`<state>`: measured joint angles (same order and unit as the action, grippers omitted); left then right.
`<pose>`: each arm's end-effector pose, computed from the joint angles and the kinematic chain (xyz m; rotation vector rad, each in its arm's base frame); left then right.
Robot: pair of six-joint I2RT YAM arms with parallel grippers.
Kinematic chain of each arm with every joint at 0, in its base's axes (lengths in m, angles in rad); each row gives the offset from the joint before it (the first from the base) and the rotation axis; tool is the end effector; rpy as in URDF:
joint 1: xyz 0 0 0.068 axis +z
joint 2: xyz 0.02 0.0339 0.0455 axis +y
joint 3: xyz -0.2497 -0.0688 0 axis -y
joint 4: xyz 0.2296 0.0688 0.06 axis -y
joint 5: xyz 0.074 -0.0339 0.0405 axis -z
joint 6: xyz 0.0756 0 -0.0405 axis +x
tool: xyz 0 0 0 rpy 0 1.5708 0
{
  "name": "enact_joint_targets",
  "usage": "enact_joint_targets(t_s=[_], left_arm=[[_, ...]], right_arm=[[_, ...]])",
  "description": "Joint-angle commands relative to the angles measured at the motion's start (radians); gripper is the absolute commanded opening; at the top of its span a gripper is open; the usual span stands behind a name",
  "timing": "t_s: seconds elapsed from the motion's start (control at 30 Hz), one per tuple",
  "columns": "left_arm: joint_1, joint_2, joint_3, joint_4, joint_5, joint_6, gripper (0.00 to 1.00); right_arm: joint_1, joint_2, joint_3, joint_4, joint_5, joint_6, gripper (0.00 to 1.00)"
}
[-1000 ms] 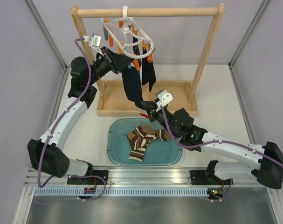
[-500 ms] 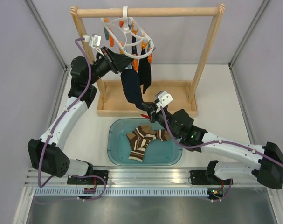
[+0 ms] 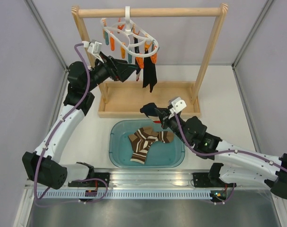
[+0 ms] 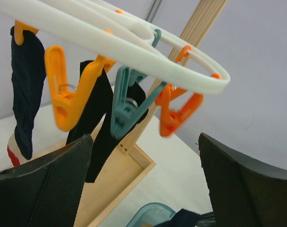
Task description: Remove the socks clipped to the hanger
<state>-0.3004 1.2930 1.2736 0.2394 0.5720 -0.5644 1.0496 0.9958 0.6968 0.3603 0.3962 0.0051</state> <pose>0.2902 -0.1327 0.4392 0.3222 1.4421 -1.0960 0.1571 0.2151 0.3216 -0.4724 1.4646 0.5442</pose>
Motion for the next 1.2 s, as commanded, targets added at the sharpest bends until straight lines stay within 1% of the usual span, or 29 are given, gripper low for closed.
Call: enact_joint_targets(t_s=[0.0, 0.13, 0.2, 0.3, 0.37, 0.4, 0.43, 0.47, 0.5, 0.57, 0.6, 0.63, 0.73, 0.8, 0.83, 1.03, 1.17], left_arm=[[-0.002, -0.058, -0.011, -0.077, -0.03, 0.11, 0.96], [-0.002, -0.11, -0.048, -0.161, -0.07, 0.168, 1.0], [-0.002, -0.15, -0.063, -0.233, -0.107, 0.216, 1.0], [-0.002, -0.236, -0.103, -0.355, -0.216, 0.274, 1.0], [-0.002, -0.291, -0.152, -0.399, -0.296, 0.316, 1.0], [-0.003, -0.364, -0.17, -0.437, -0.329, 0.327, 1.0], [-0.003, -0.395, -0.206, -0.463, -0.401, 0.352, 1.0], [-0.003, -0.435, -0.223, -0.482, -0.438, 0.366, 1.0], [-0.003, -0.496, -0.239, -0.501, -0.473, 0.38, 1.0], [-0.003, -0.555, -0.298, -0.537, -0.559, 0.414, 1.0], [-0.003, -0.579, -0.319, -0.546, -0.57, 0.417, 1.0], [-0.003, -0.624, -0.362, -0.554, -0.625, 0.426, 1.0], [-0.003, -0.67, -0.427, -0.555, -0.685, 0.442, 1.0], [-0.003, -0.673, -0.431, -0.566, -0.701, 0.445, 1.0], [-0.003, -0.676, -0.433, -0.568, -0.698, 0.445, 1.0], [-0.003, -0.682, -0.451, -0.574, -0.692, 0.442, 1.0], [-0.002, -0.678, -0.451, -0.575, -0.687, 0.44, 1.0]], right_arm=[[-0.002, -0.052, -0.011, -0.04, 0.041, 0.009, 0.01], [-0.002, -0.082, -0.022, -0.098, 0.041, 0.016, 0.01], [-0.002, -0.098, -0.029, -0.112, 0.043, 0.022, 0.01], [-0.002, -0.112, -0.057, -0.145, 0.046, 0.042, 0.01], [0.0, -0.118, -0.078, -0.162, 0.032, 0.071, 0.01], [0.001, -0.124, -0.085, -0.165, 0.023, 0.082, 0.01], [0.001, -0.126, -0.095, -0.169, 0.02, 0.093, 0.01], [0.004, -0.126, -0.098, -0.17, 0.015, 0.113, 0.01], [0.016, -0.123, -0.102, -0.172, 0.015, 0.121, 0.01], [0.041, -0.115, -0.106, -0.161, 0.015, 0.128, 0.01], [0.079, -0.097, -0.105, -0.156, 0.033, 0.13, 0.01], [0.107, -0.082, -0.094, -0.146, 0.049, 0.128, 0.01], [0.223, -0.004, -0.048, -0.142, 0.133, 0.124, 0.01], [0.275, 0.053, -0.033, -0.13, 0.144, 0.139, 0.01], [0.288, 0.069, -0.037, -0.094, 0.135, 0.157, 0.01], [0.299, 0.22, -0.048, 0.011, 0.102, 0.226, 0.01], [0.306, 0.326, -0.031, 0.075, 0.052, 0.257, 0.01]])
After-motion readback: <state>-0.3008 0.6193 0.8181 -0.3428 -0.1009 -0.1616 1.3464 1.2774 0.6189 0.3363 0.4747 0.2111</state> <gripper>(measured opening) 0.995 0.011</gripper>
